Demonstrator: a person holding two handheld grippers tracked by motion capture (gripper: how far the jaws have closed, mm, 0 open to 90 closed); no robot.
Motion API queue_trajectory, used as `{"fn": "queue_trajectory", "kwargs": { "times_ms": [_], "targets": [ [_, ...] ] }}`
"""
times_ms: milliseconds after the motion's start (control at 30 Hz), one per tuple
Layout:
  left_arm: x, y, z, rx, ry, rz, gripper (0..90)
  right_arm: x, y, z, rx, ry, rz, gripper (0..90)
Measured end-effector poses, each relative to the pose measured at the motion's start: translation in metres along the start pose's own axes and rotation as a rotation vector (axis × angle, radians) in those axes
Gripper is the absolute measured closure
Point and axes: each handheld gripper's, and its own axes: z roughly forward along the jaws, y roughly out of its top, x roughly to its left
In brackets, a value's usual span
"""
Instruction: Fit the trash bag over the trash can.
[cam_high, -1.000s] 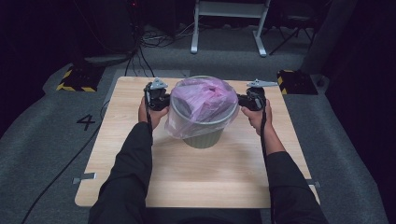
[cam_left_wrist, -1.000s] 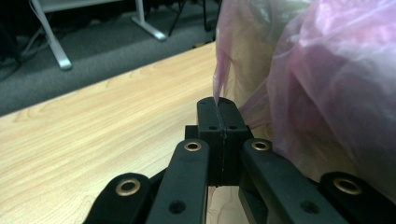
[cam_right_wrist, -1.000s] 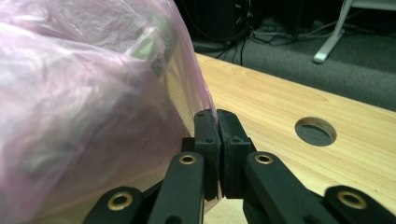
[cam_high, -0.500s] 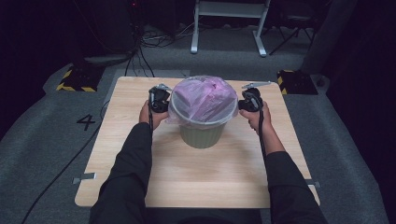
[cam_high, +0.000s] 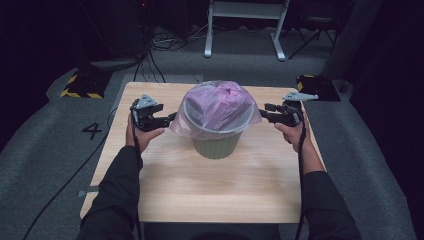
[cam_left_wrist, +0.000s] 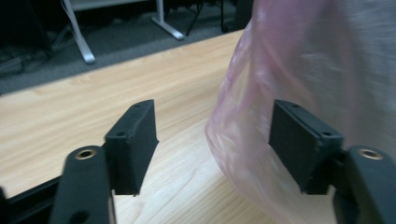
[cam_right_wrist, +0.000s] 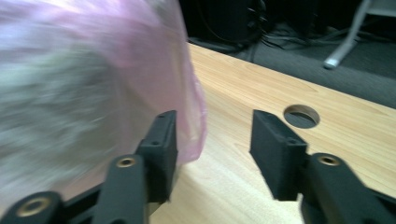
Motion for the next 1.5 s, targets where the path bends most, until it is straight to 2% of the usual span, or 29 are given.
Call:
{"fn": "queue_trajectory", "kwargs": {
  "times_ms": [67, 133, 167, 200, 233, 267, 300, 333, 367, 400, 467, 500, 600, 667, 700, 733, 767, 833, 900, 933, 967, 1033, 1067, 1133, 1167, 1333, 1400, 1467, 1500],
  "targets": [
    [0.001, -0.002, -0.013, -0.016, -0.012, 0.015, 29.2, 0.001, 0.000, -0.005, 0.000, 0.007, -0.017, 45.2],
    [-0.007, -0.005, -0.030, -0.027, -0.021, 0.086, 27.2, 0.009, -0.001, -0.022, 0.008, 0.024, -0.080, 37.6],
    [-0.013, -0.008, -0.037, -0.030, -0.042, 0.112, 26.8, 0.012, -0.002, -0.026, 0.004, 0.022, -0.105, 36.8],
    [-0.013, -0.008, -0.037, -0.030, -0.042, 0.112, 25.5, 0.012, -0.002, -0.026, 0.004, 0.022, -0.105, 36.8],
    [-0.018, -0.009, -0.042, -0.033, -0.059, 0.129, 25.5, 0.017, -0.003, -0.033, -0.001, 0.016, -0.144, 34.8],
    [-0.023, -0.011, -0.046, -0.025, -0.083, 0.145, 24.1, 0.021, -0.003, -0.038, 0.003, 0.026, -0.169, 33.3],
    [-0.034, -0.014, -0.051, -0.022, -0.125, 0.168, 20.6, 0.030, -0.004, -0.045, 0.009, 0.036, -0.198, 27.4],
    [-0.040, -0.015, -0.052, -0.018, -0.138, 0.185, 19.9, 0.036, -0.004, -0.048, 0.012, 0.042, -0.219, 26.7],
    [-0.047, -0.016, -0.053, -0.015, -0.147, 0.196, 18.6, 0.043, -0.005, -0.050, 0.015, 0.026, -0.258, 26.9],
    [-0.047, -0.016, -0.053, -0.015, -0.147, 0.196, 16.5, 0.043, -0.005, -0.050, 0.015, 0.026, -0.258, 26.9],
    [-0.057, -0.016, -0.051, -0.013, -0.174, 0.218, 15.7, 0.056, -0.004, -0.049, 0.031, -0.016, -0.322, 25.5],
    [-0.064, -0.014, -0.048, -0.017, -0.180, 0.224, 15.6, 0.065, -0.003, -0.046, 0.031, -0.058, -0.366, 25.1],
    [-0.069, -0.011, -0.043, -0.019, -0.180, 0.232, 15.7, 0.069, -0.002, -0.041, 0.030, -0.086, -0.395, 22.7],
    [-0.071, -0.009, -0.037, -0.009, -0.209, 0.234, 16.2, 0.075, -0.001, -0.033, 0.041, -0.164, -0.443, 22.4],
    [-0.070, -0.007, -0.031, -0.005, -0.213, 0.242, 20.4, 0.080, -0.002, -0.027, 0.048, -0.200, -0.492, 26.3],
    [-0.070, -0.007, -0.031, -0.005, -0.213, 0.242, 22.5, 0.080, -0.002, -0.027, 0.048, -0.200, -0.492, 26.3],
    [-0.069, -0.004, -0.027, 0.001, -0.228, 0.237, 28.4, 0.085, -0.001, -0.022, 0.049, -0.222, -0.524, 43.2],
    [-0.068, -0.002, -0.024, 0.004, -0.215, 0.253, 36.8, 0.087, 0.000, -0.019, 0.041, -0.223, -0.540, 60.1],
    [-0.068, -0.002, -0.021, 0.008, -0.194, 0.279, 56.0, 0.088, 0.000, -0.017, 0.038, -0.210, -0.548, 74.8],
    [-0.068, -0.002, -0.021, 0.008, -0.194, 0.279, 65.4, 0.088, 0.000, -0.017, 0.038, -0.210, -0.548, 74.8],
    [-0.067, -0.002, -0.020, 0.009, -0.200, 0.293, 65.4, 0.087, -0.001, -0.017, 0.034, -0.195, -0.542, 81.0],
    [-0.067, -0.003, -0.019, 0.006, -0.198, 0.310, 84.0, 0.087, -0.003, -0.018, 0.019, -0.150, -0.515, 89.6],
    [-0.067, -0.004, -0.019, 0.006, -0.213, 0.307, 89.1, 0.086, -0.005, -0.020, 0.017, -0.135, -0.508, 90.0],
    [-0.067, -0.005, -0.019, 0.010, -0.219, 0.316, 90.0, 0.085, -0.009, -0.024, 0.006, -0.112, -0.501, 90.0],
    [-0.068, -0.008, -0.021, 0.015, -0.247, 0.327, 90.0, 0.085, -0.015, -0.026, 0.018, -0.093, -0.499, 90.0],
    [-0.071, -0.017, -0.025, 0.039, -0.245, 0.360, 90.0, 0.086, -0.031, -0.026, 0.071, -0.070, -0.506, 90.0],
    [-0.070, -0.024, -0.024, 0.057, -0.257, 0.353, 90.0, 0.085, -0.042, -0.023, 0.103, -0.049, -0.497, 90.0],
    [-0.069, -0.031, -0.020, 0.090, -0.258, 0.353, 90.0, 0.083, -0.049, -0.018, 0.131, -0.046, -0.493, 90.0],
    [-0.069, -0.031, -0.020, 0.090, -0.258, 0.353, 90.0, 0.083, -0.049, -0.018, 0.131, -0.046, -0.493, 90.0]
  ]
}}
